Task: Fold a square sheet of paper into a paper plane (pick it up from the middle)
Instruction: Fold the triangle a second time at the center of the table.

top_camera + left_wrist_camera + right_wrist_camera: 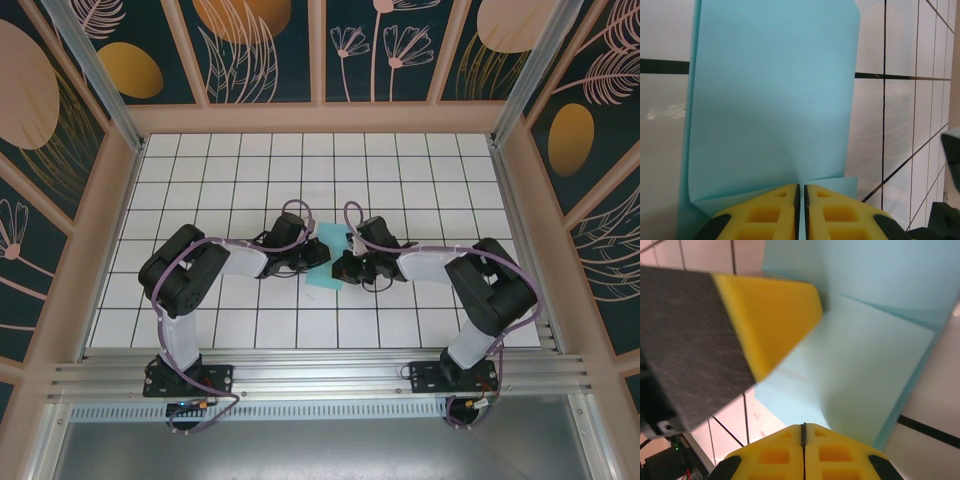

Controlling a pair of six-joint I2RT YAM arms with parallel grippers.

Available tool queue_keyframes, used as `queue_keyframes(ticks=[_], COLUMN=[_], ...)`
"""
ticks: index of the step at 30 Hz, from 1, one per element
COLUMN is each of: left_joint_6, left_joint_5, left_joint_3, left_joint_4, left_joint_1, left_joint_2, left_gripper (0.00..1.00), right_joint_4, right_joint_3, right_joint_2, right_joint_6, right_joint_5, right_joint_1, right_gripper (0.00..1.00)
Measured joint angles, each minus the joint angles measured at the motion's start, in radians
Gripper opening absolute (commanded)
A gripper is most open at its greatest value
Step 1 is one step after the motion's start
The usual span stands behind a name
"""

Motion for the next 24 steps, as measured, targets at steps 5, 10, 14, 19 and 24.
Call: queue_keyframes(ticks=[5, 10, 14, 19, 24], left_joint_6=[0.004, 0.006, 0.008, 0.010, 0.011], left_joint_5=[-0.005, -0.008, -0.008, -0.013, -0.018], left_joint_3=[0.003, 0.003, 0.003, 0.003, 0.003], left_joint_4=[-0.008, -0.010, -0.011, -0.014, -0.018], left_joint_1=[-0.001, -0.001, -0.002, -0.002, -0.002], left_joint_2=[-0.001, -0.002, -0.002, -0.004, -0.006], left_gripper=[0.16, 0.16, 0.16, 0.16, 0.16], right_joint_4=[0.019, 0.014, 0.000, 0.012, 0.042], right_joint_3=[-0.033, -0.033, -0.038, -0.075, -0.083], right_joint_2=[0.021, 0.015, -0.009, -0.016, -0.005], right_joint_6=[0.007, 0.007, 0.008, 0.014, 0.014], right_joint_5=[-0.011, -0.011, -0.023, -0.039, -0.052], right_joint_1=[-0.003, -0.003, -0.002, 0.005, 0.003], right_gripper=[0.08, 0.08, 0.08, 0.08, 0.08])
